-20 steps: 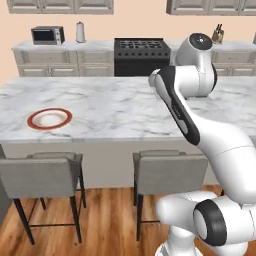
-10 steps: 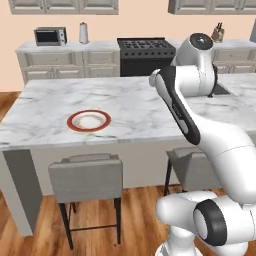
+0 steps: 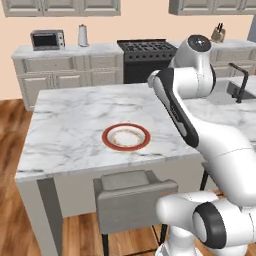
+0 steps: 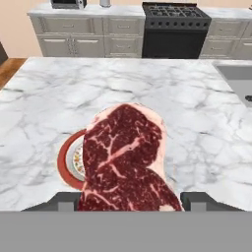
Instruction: Take the cheese, steak, and lemon wedge from the fridge and place them on the plate on the dining counter to create an appetizer plate.
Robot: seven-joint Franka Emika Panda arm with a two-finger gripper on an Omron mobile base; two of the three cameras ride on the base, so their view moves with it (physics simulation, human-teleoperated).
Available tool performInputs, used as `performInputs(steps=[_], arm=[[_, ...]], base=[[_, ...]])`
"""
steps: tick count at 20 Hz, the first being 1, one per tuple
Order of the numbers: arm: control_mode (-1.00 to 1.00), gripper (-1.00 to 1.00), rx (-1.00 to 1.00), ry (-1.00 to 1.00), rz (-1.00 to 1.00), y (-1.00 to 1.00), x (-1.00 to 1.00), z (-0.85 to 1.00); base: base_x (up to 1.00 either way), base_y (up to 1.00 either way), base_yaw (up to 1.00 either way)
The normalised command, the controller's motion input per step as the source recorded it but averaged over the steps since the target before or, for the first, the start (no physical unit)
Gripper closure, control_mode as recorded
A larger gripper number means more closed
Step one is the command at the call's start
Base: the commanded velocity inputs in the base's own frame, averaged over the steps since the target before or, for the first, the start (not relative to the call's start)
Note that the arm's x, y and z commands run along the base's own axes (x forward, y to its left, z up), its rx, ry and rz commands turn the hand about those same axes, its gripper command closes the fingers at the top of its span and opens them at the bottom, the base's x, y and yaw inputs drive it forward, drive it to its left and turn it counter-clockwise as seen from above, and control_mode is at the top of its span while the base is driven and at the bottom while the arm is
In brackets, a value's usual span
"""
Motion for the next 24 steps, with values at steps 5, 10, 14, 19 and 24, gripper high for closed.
performInputs(steps=[5,10,14,19,24], arm=[[1.0,1.0,0.0,0.0,0.0,0.0,0.0,0.0],[1.0,1.0,0.0,0.0,0.0,0.0,0.0,0.0],[-1.0,1.0,0.0,0.0,-0.04,0.04,0.11,-0.27],[-1.0,1.0,0.01,0.03,-0.03,0.38,0.34,-0.82],[-1.0,1.0,0.14,0.07,-0.03,0.54,0.31,-0.71]], base=[[1.0,0.22,-0.15],[0.65,0.06,-0.11],[0.16,0.03,-0.04],[0.0,0.0,0.0],[0.0,0.0,0.0]])
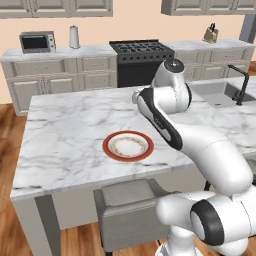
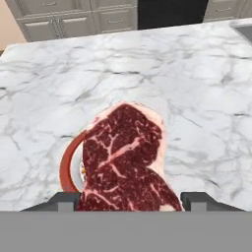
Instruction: Take the cheese, steak, and lemon wedge from the fridge and place them on the plate on the dining counter to create an appetizer plate.
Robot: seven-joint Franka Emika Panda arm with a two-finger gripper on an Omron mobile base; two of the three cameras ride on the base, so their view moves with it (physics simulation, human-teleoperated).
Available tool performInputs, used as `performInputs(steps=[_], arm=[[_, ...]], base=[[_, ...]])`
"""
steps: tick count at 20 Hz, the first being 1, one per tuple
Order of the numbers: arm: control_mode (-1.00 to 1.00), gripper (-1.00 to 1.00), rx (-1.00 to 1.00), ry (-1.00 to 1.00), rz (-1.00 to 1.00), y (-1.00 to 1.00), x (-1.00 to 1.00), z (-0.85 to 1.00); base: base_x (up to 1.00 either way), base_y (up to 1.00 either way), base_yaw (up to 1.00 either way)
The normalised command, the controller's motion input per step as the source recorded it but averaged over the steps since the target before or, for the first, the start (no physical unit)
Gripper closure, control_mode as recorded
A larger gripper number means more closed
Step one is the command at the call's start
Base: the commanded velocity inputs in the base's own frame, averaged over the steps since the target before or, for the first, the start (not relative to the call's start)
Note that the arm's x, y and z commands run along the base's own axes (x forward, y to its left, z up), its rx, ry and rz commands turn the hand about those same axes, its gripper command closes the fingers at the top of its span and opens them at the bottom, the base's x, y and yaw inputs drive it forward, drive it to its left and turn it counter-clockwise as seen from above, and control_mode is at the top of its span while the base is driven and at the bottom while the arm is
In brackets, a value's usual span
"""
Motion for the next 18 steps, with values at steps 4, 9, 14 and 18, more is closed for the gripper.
performInputs(steps=[4,9,14,18], arm=[[-1.0,1.0,0.19,0.07,0.0,0.55,0.07,-0.71],[-1.0,1.0,0.13,0.11,0.0,0.4,0.23,-0.72],[-1.0,1.0,0.02,0.07,0.0,0.2,0.37,-0.71],[-1.0,1.0,-0.01,0.0,-0.04,0.04,0.43,-0.44]], base=[[0.0,0.0,0.0],[0.0,0.0,0.0],[0.0,0.0,0.0],[0.0,0.0,0.0]])
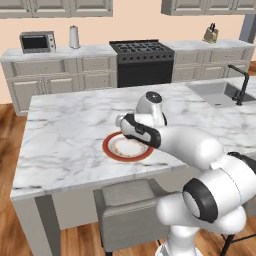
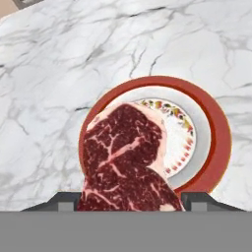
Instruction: Take the cheese, steak, and lemon wedge from the fridge and place them on the plate on the dining counter to create an appetizer plate.
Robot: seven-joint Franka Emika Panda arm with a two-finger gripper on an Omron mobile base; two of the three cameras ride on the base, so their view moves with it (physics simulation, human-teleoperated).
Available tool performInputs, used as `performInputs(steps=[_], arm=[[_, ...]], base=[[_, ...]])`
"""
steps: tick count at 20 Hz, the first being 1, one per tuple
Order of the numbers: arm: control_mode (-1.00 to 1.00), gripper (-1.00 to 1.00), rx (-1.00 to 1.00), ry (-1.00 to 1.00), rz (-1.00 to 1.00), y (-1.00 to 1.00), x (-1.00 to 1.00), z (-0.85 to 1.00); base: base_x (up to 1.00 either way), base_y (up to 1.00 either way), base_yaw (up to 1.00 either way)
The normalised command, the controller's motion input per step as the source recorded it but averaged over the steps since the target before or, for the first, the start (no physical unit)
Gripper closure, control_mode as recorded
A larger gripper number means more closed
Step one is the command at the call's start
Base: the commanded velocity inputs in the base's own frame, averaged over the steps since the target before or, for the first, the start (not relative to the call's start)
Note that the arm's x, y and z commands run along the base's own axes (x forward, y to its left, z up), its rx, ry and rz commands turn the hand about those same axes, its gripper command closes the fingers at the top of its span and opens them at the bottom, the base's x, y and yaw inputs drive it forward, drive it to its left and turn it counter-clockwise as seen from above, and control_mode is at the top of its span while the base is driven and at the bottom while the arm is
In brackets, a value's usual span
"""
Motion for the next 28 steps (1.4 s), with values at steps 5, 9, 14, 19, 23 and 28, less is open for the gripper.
performInputs(steps=[5,9,14,19,23,28], arm=[[-1.0,1.0,-0.05,0.03,-0.05,0.02,0.44,-0.46],[-1.0,1.0,0.0,0.12,0.0,0.22,0.44,-0.39],[-1.0,1.0,0.0,0.13,0.0,0.22,0.51,-0.48],[-1.0,1.0,-0.01,0.1,-0.04,0.08,0.54,-0.55],[-1.0,1.0,-0.02,0.08,-0.05,0.1,0.57,-0.61],[-1.0,-1.0,0.0,0.05,-0.05,0.07,0.12,-0.2]], base=[[0.0,0.0,0.0],[0.0,0.0,0.0],[0.0,0.0,0.0],[0.0,0.0,0.0],[0.0,0.0,0.0],[0.0,0.0,0.0]])
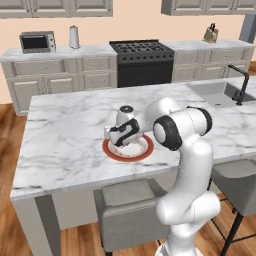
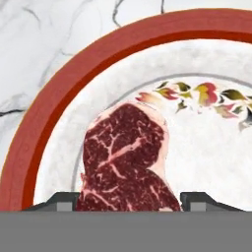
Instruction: Take the cheese, steak, and lemon wedge from the fridge and place them on the plate on the dining counter to create an appetizer plate.
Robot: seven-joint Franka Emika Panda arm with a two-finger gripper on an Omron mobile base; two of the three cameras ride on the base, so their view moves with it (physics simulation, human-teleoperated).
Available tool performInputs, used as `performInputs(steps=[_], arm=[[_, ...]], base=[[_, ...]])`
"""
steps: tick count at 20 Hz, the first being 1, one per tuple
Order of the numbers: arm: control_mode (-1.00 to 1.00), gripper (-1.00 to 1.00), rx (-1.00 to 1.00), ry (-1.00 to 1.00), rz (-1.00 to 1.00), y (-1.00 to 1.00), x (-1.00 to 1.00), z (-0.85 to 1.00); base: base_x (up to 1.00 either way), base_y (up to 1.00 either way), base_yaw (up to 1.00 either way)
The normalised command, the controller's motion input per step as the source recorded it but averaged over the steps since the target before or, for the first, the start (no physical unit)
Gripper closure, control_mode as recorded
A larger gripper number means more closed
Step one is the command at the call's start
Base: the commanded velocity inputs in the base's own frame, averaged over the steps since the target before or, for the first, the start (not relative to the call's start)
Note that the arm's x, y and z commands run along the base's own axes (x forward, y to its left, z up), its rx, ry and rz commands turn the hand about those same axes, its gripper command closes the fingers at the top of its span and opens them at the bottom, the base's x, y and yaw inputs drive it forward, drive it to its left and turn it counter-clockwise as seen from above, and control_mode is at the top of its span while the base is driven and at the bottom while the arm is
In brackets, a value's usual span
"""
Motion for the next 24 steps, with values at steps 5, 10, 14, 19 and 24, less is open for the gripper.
performInputs(steps=[5,10,14,19,24], arm=[[-1.0,-1.0,0.0,-0.01,-0.12,-0.21,-0.3,0.44],[-1.0,-1.0,0.0,-0.07,-0.09,-0.2,-0.31,0.34],[-1.0,-1.0,0.01,-0.22,-0.04,-0.5,-0.89,0.76],[-1.0,-1.0,0.03,-0.27,0.04,-0.64,-0.94,1.0],[-1.0,-1.0,0.01,-0.18,0.12,-0.67,-0.98,1.0]], base=[[0.0,0.0,0.0],[0.0,0.0,0.0],[0.0,0.0,0.0],[0.0,0.0,0.0],[0.0,0.0,0.0]])
